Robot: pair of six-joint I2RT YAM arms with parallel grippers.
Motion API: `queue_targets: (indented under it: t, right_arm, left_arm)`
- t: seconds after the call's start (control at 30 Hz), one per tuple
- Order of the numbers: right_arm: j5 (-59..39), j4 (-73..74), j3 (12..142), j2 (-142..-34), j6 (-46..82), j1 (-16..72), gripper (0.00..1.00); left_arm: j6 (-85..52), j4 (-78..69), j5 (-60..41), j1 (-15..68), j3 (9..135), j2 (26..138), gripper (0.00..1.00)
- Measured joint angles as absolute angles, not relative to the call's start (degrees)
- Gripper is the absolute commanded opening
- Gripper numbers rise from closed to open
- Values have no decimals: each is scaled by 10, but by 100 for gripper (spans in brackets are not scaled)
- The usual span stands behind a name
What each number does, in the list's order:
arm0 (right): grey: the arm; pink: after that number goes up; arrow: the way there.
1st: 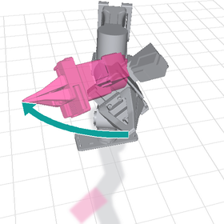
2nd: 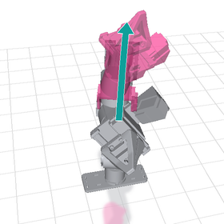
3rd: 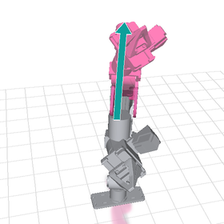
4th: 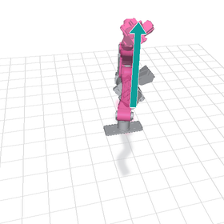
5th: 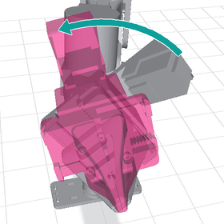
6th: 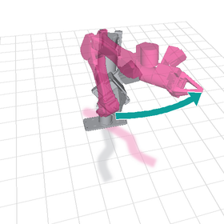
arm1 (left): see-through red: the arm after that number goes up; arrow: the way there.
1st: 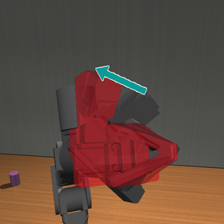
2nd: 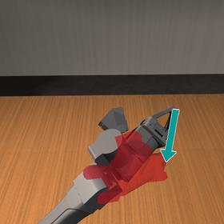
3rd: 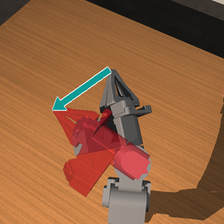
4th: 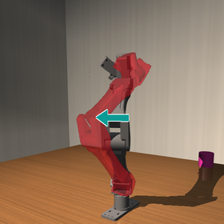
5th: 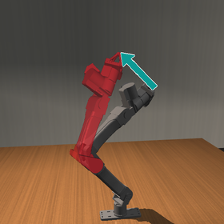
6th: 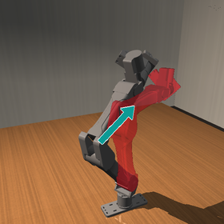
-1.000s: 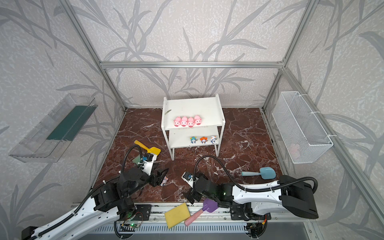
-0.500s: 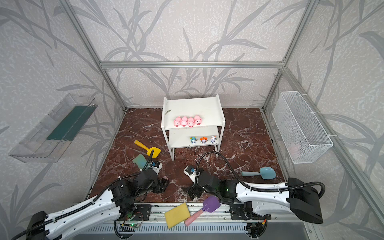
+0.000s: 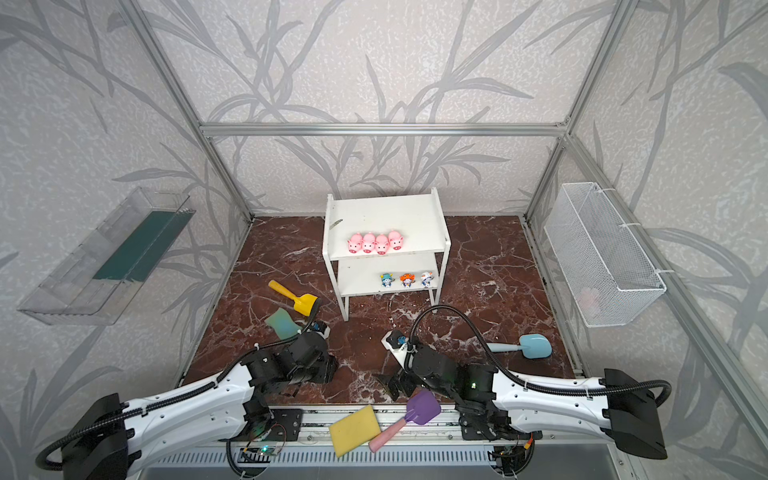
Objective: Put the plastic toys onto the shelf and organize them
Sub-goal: 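Move the left gripper down onto the pink figurine while the right gripper draws back, then close the left gripper on the pink Doraemon figurine and lift it, then carry the pink figurine with the left gripper into the lower shelf tier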
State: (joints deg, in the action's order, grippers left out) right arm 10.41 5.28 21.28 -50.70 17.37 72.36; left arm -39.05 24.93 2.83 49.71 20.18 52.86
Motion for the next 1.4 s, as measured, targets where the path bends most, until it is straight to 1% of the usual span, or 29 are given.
queue_targets:
  t: [0.07,0.2,0.63,0.93,1.07,1.23,1.4]
  right_arm:
    - [106,50,204,-494,176,724,99]
    - [112,46,190,-472,178,724,99]
    - [120,43,173,-448,187,724,99]
    - [121,40,163,-422,191,724,99]
    - [125,38,153,-409,194,724,99]
    - [129,35,148,-400,197,724,99]
    - [130,33,147,-395,198,724,99]
  left_arm:
    - [-385,246,26,495,207,539,56]
    - [-371,241,17,494,216,564,42]
    - [-349,246,8,492,248,607,41]
    - [-345,262,3,491,262,641,35]
    - [-345,269,3,491,270,647,34]
    - [-345,283,3,491,282,651,28]
    - [-342,300,-1,491,301,659,18]
